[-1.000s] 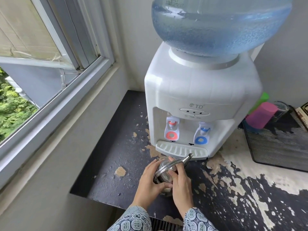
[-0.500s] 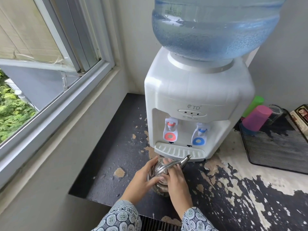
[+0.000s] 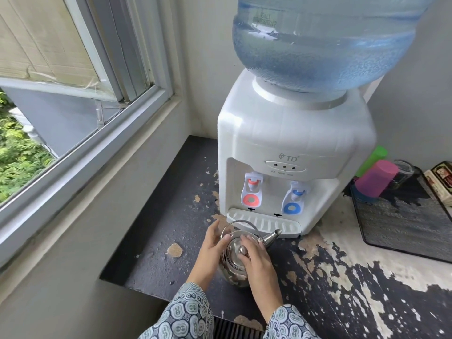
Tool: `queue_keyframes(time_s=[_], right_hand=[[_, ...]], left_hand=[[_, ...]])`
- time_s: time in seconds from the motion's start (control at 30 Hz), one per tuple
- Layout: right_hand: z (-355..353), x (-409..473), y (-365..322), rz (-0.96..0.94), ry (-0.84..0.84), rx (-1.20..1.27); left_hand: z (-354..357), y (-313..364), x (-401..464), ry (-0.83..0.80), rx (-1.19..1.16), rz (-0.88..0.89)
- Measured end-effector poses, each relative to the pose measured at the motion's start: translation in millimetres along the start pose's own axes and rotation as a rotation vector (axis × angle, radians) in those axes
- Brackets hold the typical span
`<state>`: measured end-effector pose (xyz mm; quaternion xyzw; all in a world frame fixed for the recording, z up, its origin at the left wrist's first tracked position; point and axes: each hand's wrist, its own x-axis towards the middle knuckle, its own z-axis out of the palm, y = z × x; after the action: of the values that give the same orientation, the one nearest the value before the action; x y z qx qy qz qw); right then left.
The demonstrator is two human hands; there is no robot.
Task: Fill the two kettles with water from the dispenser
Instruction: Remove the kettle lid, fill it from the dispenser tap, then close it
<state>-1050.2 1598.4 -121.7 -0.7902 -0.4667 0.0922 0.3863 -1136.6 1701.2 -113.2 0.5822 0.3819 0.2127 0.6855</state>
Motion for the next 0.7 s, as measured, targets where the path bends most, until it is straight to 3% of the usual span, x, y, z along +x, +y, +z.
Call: queue_keyframes(time_s=[0.17, 0.3, 0.5, 0.6, 0.7], right_hand=[[-2.3, 3.3, 7.2, -0.124, -0.035, -0.197], [-7.9, 12.2, 16.5, -0.12, -0.175, -0.261], [-4.5, 14.0, 19.2, -0.06, -0.204, -0.072], [-0.4, 14.4, 17.9, 0.004, -0.171, 0.037], [2.3, 15.1, 17.4, 0.041, -0.157, 0.071]], left_hand=[[0.4, 10.0, 9.8, 0.016, -0.004, -0.041], [9.5, 4.5, 4.2, 0.072, 0.197, 0.091], [8.2, -35.1, -24.3, -0.094, 0.43, 0.204], [8.0, -31.9, -21.0, -0.079, 0.504, 0.264], [7.4, -31.6, -19.6, -0.077, 0.51, 0.217]])
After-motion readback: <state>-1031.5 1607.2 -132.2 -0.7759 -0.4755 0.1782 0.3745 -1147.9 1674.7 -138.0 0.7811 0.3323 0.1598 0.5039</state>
